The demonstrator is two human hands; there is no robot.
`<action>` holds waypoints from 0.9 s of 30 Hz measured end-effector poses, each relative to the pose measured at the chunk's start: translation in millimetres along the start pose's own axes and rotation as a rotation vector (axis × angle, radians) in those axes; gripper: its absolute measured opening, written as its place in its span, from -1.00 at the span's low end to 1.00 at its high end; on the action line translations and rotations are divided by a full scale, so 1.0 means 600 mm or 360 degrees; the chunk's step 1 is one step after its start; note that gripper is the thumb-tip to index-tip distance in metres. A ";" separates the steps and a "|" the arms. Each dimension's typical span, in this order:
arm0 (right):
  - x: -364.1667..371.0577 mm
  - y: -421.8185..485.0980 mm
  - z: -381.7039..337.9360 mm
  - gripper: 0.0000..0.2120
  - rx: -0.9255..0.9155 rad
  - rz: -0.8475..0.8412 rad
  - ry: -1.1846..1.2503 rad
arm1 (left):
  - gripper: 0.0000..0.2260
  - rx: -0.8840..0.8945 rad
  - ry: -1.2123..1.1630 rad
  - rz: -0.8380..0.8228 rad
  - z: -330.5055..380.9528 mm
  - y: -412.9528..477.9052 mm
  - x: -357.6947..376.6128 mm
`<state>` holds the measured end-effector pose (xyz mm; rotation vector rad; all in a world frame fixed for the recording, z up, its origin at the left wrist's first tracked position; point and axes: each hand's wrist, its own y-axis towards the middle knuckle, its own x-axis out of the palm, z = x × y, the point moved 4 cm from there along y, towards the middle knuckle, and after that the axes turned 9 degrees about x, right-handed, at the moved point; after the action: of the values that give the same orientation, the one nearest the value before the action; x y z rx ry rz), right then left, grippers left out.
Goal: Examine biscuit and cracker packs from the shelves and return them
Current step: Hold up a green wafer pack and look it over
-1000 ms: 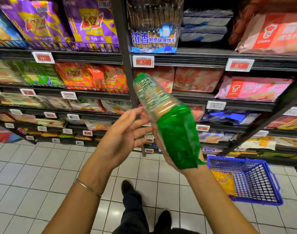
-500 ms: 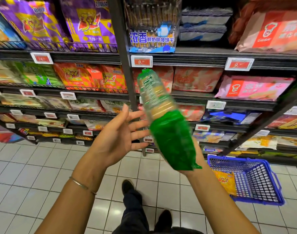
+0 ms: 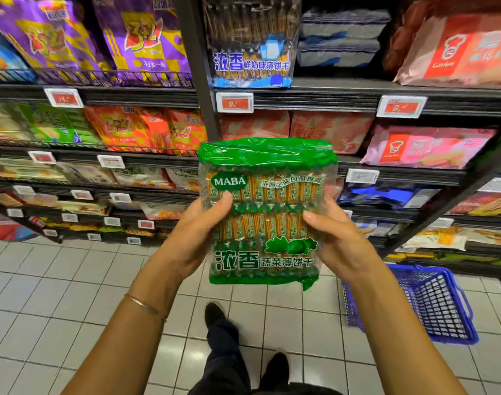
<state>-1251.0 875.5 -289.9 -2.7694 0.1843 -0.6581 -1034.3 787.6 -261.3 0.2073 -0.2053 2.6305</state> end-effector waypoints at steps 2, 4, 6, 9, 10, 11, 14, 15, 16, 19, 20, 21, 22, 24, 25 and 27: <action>0.006 -0.005 -0.011 -0.22 -0.0043 -0.0065 0.0045 | -0.53 0.0038 0.0001 0.0041 -0.001 -0.001 0.004; 0.009 -0.006 -0.017 -0.55 -0.0061 0.0014 0.0073 | -0.36 0.0037 -0.0033 0.0084 0.000 0.000 0.009; 0.008 -0.005 -0.023 -0.72 -0.0105 0.0106 0.0132 | -0.26 0.0078 -0.0080 0.0144 0.003 0.004 0.014; 0.017 -0.002 -0.031 -0.59 -0.0050 0.0113 0.0173 | -0.39 0.0169 -0.0207 0.0330 0.010 0.001 0.019; 0.019 -0.003 -0.031 -0.57 -0.0041 0.0159 0.0184 | -0.44 0.0165 -0.0277 0.0373 0.010 -0.002 0.022; 0.017 -0.002 -0.027 -0.54 -0.0056 0.0208 0.0199 | -0.47 0.0184 -0.0324 0.0444 0.008 -0.004 0.021; 0.008 -0.003 -0.017 -0.46 -0.0038 0.0379 0.0345 | -0.58 0.0191 -0.0327 0.0553 -0.002 -0.020 0.024; 0.004 -0.003 -0.012 -0.48 -0.0017 0.0425 0.0405 | -0.66 0.0159 -0.0397 0.0552 -0.007 -0.024 0.023; 0.002 -0.005 -0.009 -0.46 -0.0001 0.0443 0.0440 | -0.69 0.0102 -0.0572 0.0589 -0.007 -0.026 0.026; -0.003 -0.005 -0.004 -0.38 0.0025 0.0495 0.0337 | -0.68 0.0065 -0.0443 0.0524 -0.016 -0.022 0.028; -0.002 -0.007 -0.005 -0.41 0.0048 0.0522 0.0284 | -0.65 0.0094 -0.0326 0.0546 -0.014 -0.018 0.029; -0.003 -0.006 -0.006 -0.46 0.0048 0.0526 0.0235 | -0.60 0.0099 -0.0288 0.0505 -0.014 -0.012 0.027; -0.002 -0.005 -0.010 -0.51 0.0024 0.0489 0.0174 | -0.55 0.0098 -0.0260 0.0444 -0.014 -0.004 0.026; 0.009 -0.007 -0.021 -0.61 -0.0026 0.0329 0.0046 | -0.45 0.0021 -0.0198 0.0278 -0.015 0.011 0.027; 0.012 -0.008 -0.023 -0.67 -0.0001 0.0264 -0.0005 | -0.37 -0.0122 -0.0190 0.0178 -0.022 0.014 0.027; 0.006 -0.009 -0.026 -0.66 0.0118 0.0195 -0.0077 | -0.24 -0.0409 -0.0258 0.0066 -0.034 0.007 0.022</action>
<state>-1254.4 876.3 -273.3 -2.6751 0.3099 -0.5549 -1050.3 793.9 -279.5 0.3311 -0.6037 2.5963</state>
